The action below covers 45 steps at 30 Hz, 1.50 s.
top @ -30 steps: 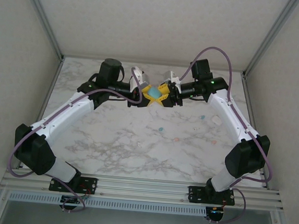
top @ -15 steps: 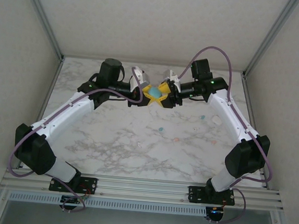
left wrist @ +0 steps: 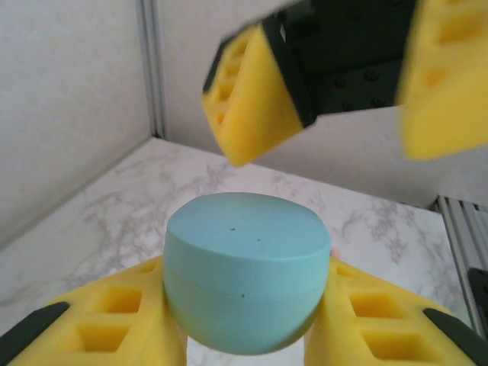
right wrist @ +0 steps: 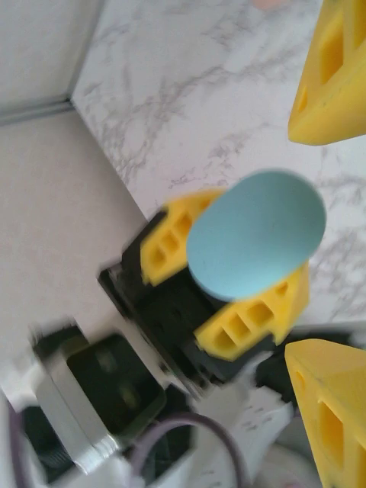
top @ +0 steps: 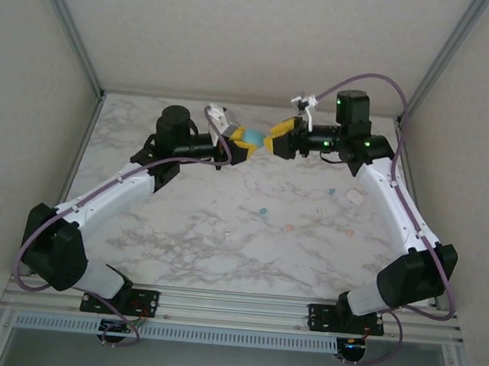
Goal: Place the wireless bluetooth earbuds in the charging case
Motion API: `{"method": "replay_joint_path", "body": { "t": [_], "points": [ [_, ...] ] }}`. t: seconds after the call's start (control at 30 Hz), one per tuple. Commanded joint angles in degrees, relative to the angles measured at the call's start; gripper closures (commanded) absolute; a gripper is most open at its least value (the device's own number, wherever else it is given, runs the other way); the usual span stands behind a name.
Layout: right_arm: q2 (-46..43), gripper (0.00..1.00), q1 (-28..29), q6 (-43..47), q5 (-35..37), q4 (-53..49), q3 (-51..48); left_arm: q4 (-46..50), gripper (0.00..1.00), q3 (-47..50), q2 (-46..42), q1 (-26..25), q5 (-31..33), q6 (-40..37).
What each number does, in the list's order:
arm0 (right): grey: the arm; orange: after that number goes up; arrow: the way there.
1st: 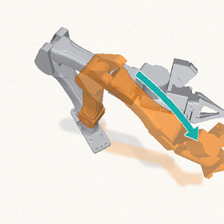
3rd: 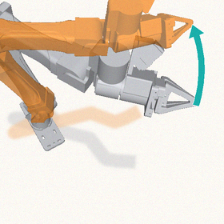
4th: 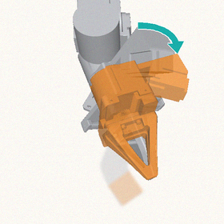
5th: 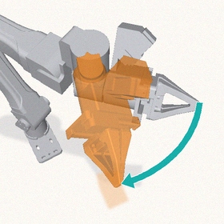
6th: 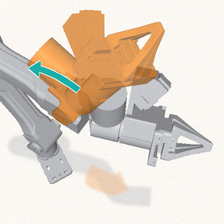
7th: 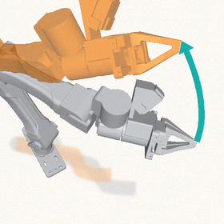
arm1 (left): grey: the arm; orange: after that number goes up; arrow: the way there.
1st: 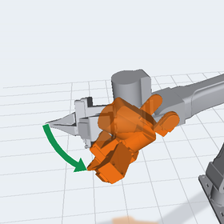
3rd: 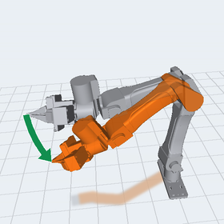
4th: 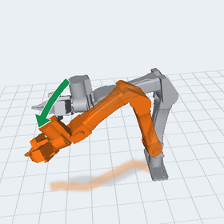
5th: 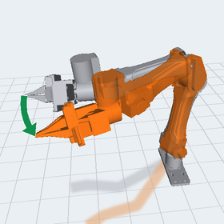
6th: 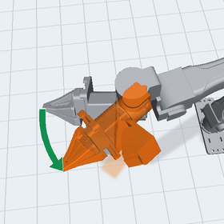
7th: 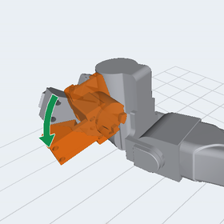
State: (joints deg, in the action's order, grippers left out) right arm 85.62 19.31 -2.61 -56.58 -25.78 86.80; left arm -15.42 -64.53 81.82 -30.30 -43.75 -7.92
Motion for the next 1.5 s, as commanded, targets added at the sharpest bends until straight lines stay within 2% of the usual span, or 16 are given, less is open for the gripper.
{"method": "replay_joint_path", "body": {
  "t": [0.0, 0.03, 0.1, 0.17, 0.27, 0.53, 0.7, 0.97, 1.1, 1.23, 1.47],
  "points": [
    [1.9, 0.33, -0.7, -30.0, 5.1, 5.2, 2.3, -8.4, 0.76, 1.0, -2.4, -0.8, 2.8, 2.3],
    [2.7, 0.34, -0.7, -36.5, 4.7, 5.8, 2.8, -9.2, 0.76, 1.1, -2.4, -0.9, 2.9, 2.2],
    [3.5, 0.33, -0.7, -44.0, 3.2, 8.8, 3.2, -10.0, 0.76, 1.0, -2.4, -1.1, 2.9, 2.2],
    [3.7, 0.35, -0.3, -53.5, 1.6, 16.1, 1.6, -11.0, 0.76, 1.0, -2.4, -1.3, 3.0, 2.4],
    [5.1, 0.38, 0.2, -60.8, -1.9, 20.6, 1.8, -11.9, 0.76, 0.9, -2.1, -1.4, 3.7, 2.1],
    [8.0, 0.43, 1.7, -59.2, -8.9, 15.9, 4.8, -15.1, 0.75, 0.6, -1.2, -1.4, 6.1, 2.5],
    [8.5, 0.46, 2.1, -59.1, -12.0, 17.0, 5.5, -15.2, 0.74, 0.2, -0.5, -1.4, 6.3, 2.7],
    [8.8, 0.54, 2.4, -56.7, -13.6, 14.2, 7.2, -13.3, 0.73, -0.5, -0.1, -1.6, 5.8, 2.0],
    [8.6, 0.69, 2.5, -55.5, -13.0, 12.8, 7.5, -12.5, 0.72, -0.7, 0.0, -1.6, 5.9, 1.8],
    [8.0, 0.83, 2.5, -55.7, -10.7, 12.4, 6.8, -11.7, 0.66, -0.9, 0.1, -1.6, 6.0, 1.2],
    [5.9, 0.92, 2.6, -63.0, -7.1, 21.5, 2.0, -11.2, 0.55, -1.2, 0.4, -1.5, 6.4, 0.4]
  ]
}}
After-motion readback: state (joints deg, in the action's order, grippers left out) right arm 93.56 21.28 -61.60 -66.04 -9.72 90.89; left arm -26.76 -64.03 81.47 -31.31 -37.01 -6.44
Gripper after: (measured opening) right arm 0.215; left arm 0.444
